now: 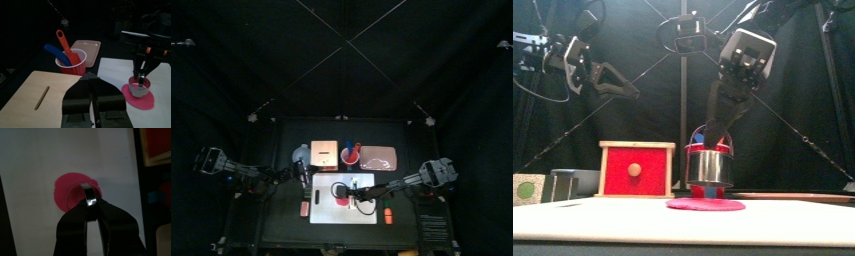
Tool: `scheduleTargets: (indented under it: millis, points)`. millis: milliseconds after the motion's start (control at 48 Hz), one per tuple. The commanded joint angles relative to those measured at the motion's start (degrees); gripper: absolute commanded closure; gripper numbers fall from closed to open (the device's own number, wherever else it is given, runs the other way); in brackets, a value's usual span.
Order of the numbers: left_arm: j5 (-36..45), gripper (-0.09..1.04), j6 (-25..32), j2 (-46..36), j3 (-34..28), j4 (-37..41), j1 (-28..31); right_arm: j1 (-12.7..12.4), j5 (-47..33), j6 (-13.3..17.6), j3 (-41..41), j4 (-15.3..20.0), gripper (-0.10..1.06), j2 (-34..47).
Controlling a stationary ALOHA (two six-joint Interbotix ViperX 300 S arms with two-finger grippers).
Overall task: Get the cutter from the drawer then cut the dough then place the extra dough in the bowl
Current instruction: Cut the dough
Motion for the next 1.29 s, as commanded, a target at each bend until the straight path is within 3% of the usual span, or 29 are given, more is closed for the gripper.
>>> scheduleTargets:
  millis: [21,562,792,896,1062,1167,1292]
  points:
    - [-0.44,0.68,0.09,0.09,-0.70,-0.44,-0.09,-0.09,-0.35,0.00,-1.49,0.00,0.49,-0.53]
    - [-0.44,0.68,0.09,0.00,0.00,-1.49,0.00,-0.26,-2.29,0.44,-1.76,1.14,0.47,1.67]
    - [-0.44,0.66,0.09,0.00,0.97,-2.02,0.35,-0.18,-2.99,0.09,-2.20,0.97,0.20,-0.88]
    - [-0.44,0.58,0.09,0.00,0.62,-2.11,0.09,-0.18,-2.99,0.09,-2.11,0.26,0.13,-2.99]
    - [-0.18,0.38,0.00,0.09,-1.05,-1.93,-0.88,-0.35,-3.78,0.88,1.85,-3.25,0.12,-7.47]
    - [-0.35,0.26,0.00,0.09,-2.11,-1.93,-3.08,-0.44,-11.25,2.11,7.73,-5.01,0.13,-11.87]
    - [-0.44,0.13,-0.88,0.35,-2.99,-1.85,-5.27,-2.29,-23.82,2.90,15.03,-7.12,0.13,-16.61]
